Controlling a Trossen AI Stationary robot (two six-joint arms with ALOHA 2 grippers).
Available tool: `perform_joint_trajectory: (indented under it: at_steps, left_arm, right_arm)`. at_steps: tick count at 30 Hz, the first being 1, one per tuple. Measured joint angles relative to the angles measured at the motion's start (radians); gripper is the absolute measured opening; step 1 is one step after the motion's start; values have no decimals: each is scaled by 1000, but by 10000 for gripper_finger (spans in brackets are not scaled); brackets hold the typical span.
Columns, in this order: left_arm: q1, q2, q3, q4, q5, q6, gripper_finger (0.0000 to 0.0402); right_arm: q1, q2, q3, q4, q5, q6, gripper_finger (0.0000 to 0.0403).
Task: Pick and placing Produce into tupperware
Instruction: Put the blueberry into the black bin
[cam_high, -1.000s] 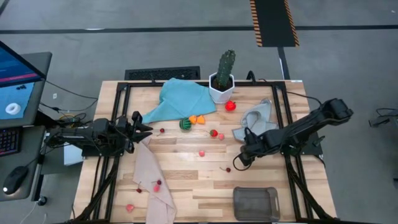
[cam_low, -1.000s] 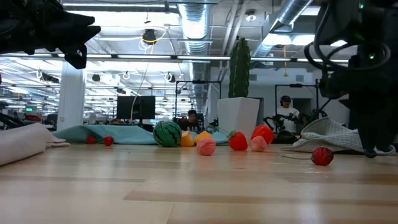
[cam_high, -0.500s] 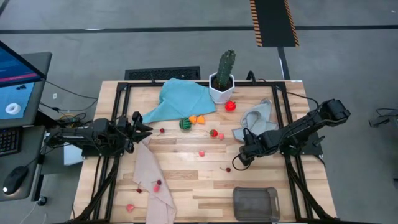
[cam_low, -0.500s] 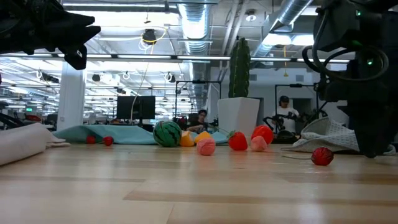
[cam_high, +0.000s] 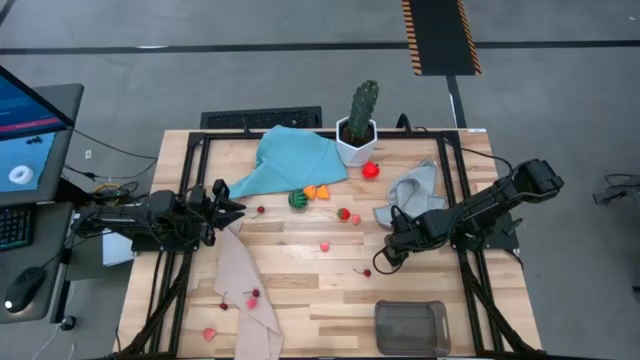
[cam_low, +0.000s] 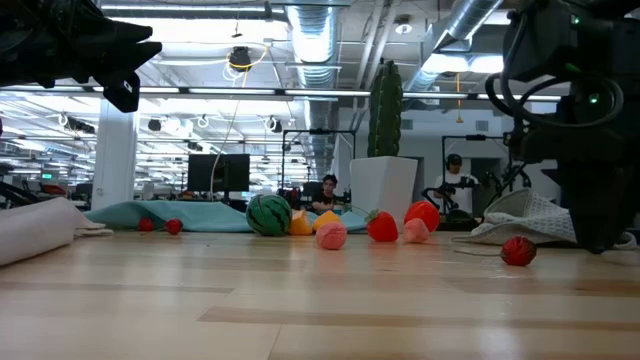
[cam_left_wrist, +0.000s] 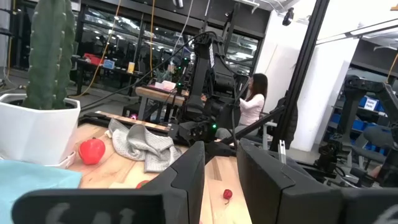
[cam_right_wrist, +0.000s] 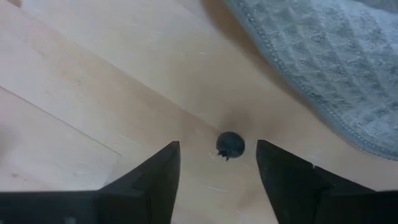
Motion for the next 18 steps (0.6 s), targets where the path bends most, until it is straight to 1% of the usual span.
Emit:
perform_joint_trajectory:
  at_steps: [7, 18]
  left_arm:
    - [0, 0, 0, 0, 0, -8, 85]
    - [0, 0, 0, 0, 0, -23, 85]
  right_arm:
    - [0, 0, 0, 6, -2, -2, 167]
    - [0, 0, 0, 6, -19, -2, 118]
